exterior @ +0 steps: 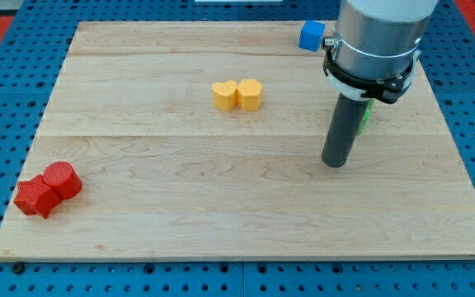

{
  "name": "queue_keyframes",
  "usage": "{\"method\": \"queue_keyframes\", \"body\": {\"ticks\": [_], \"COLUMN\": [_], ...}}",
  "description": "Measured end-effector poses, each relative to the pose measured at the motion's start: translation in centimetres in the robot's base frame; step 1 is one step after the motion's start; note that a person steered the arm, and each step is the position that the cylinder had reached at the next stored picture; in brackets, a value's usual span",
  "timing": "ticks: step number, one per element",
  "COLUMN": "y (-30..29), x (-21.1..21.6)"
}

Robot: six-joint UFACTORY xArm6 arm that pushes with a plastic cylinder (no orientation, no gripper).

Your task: Place the arm at the top of the red circle

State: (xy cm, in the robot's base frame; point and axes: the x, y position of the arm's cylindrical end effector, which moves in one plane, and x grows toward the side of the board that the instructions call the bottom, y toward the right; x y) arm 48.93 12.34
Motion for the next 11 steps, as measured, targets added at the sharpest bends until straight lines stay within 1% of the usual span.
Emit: {"method": "queue_keyframes", "body": {"ticks": [4, 5, 6, 7, 8, 9, 10, 11], "y": [0.1, -1.2, -2.6, -14.9, -26.2, -32.6, -32.6, -37.8], "x": [0.2, 0.4, -0.2, -2.0, -1.9, -1.9, -2.0, -0.6]}}
